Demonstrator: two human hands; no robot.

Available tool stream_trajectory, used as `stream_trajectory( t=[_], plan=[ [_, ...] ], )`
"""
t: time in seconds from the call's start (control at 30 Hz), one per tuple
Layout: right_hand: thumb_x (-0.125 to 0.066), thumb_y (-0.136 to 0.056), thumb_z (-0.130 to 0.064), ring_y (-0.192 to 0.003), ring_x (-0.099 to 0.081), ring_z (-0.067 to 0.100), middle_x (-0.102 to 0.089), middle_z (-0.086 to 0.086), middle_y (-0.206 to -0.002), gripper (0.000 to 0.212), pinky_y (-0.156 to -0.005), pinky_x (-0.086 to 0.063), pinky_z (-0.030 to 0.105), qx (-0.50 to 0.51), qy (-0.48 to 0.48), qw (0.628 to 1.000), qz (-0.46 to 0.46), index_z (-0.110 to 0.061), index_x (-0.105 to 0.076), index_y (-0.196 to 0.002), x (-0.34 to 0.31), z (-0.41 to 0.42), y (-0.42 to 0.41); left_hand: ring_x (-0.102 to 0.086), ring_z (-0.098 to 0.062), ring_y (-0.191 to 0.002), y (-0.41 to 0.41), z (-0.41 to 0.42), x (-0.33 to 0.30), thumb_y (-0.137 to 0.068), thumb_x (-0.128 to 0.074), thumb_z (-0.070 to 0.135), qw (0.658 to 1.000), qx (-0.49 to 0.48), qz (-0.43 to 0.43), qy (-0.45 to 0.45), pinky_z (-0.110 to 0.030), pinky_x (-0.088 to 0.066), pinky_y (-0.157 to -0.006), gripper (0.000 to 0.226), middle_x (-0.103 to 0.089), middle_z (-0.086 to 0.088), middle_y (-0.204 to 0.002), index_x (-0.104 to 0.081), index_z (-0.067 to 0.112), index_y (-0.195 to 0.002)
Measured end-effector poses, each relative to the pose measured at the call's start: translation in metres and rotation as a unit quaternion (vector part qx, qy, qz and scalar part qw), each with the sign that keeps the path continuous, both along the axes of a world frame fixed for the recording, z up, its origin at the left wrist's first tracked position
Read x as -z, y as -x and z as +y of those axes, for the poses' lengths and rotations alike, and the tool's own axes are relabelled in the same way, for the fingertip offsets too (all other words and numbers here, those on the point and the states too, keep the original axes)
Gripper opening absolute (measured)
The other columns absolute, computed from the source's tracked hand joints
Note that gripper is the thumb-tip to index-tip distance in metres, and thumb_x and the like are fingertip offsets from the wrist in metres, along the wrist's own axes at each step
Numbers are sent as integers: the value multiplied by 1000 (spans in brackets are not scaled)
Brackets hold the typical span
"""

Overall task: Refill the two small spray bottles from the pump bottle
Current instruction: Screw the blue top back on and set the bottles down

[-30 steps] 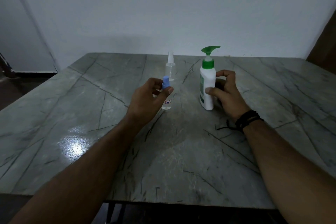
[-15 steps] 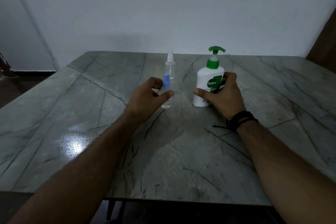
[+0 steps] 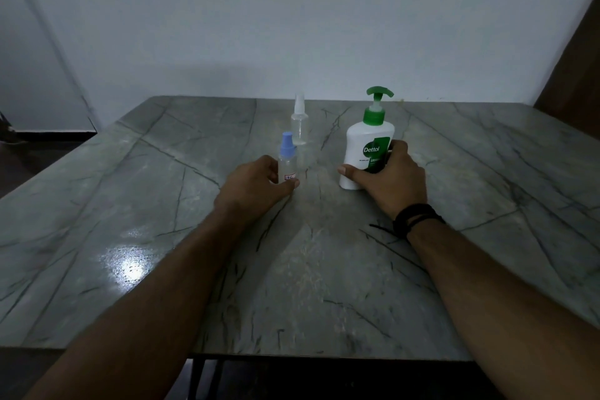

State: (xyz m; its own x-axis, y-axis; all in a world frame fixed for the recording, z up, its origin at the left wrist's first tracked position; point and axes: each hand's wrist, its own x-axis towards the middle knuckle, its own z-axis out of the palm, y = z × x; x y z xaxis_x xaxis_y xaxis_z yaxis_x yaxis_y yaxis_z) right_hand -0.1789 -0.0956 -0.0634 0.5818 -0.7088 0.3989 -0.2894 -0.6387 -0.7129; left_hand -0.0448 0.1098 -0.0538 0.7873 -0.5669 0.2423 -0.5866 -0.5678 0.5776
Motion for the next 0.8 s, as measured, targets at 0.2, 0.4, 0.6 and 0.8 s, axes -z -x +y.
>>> stream_trajectory(
  t=[0.2,0.4,0.6,0.8],
  plan=[
    [-79,-60,-73,-106,-65,25,-68,1,-117,85,-97,-51,48,23,-2,1000,8,-19,-50,-118,-3,-12,-26,-64,-14,-90,-35,1,-2,-81,-70,51,999,-44,19,13,-35,-54,-80,40,-70,5,-103,-60,26,-110],
    [-79,-61,-72,-108,-64,27,-66,2,-120,86,-98,-48,45,37,-10,999,35,-18,-48,-120,-6,-32,-66,-64,-20,-101,-80,-6,-2,-83,-71,44,998,-52,36,5,-40,-53,-88,47,-67,0,-118,-52,25,-121],
    [-77,-61,-73,-109,-64,28,-66,3,-121,88,-96,-50,46,53,-22,997,42,-18,-45,-122,-3,-56,-108,-65,-24,-103,-126,-22,0,-81,-74,45,998,-59,31,11,-39,-52,-86,68,-65,-4,-123,-37,23,-134],
    [-78,-65,-69,-105,-65,30,-67,6,-118,84,-92,-51,42,79,-38,995,52,-16,-47,-120,-5,-62,-129,-65,-23,-105,-149,-33,-4,-82,-73,42,996,-62,58,33,-40,-52,-87,71,-66,-2,-124,-35,21,-138]
  ],
)
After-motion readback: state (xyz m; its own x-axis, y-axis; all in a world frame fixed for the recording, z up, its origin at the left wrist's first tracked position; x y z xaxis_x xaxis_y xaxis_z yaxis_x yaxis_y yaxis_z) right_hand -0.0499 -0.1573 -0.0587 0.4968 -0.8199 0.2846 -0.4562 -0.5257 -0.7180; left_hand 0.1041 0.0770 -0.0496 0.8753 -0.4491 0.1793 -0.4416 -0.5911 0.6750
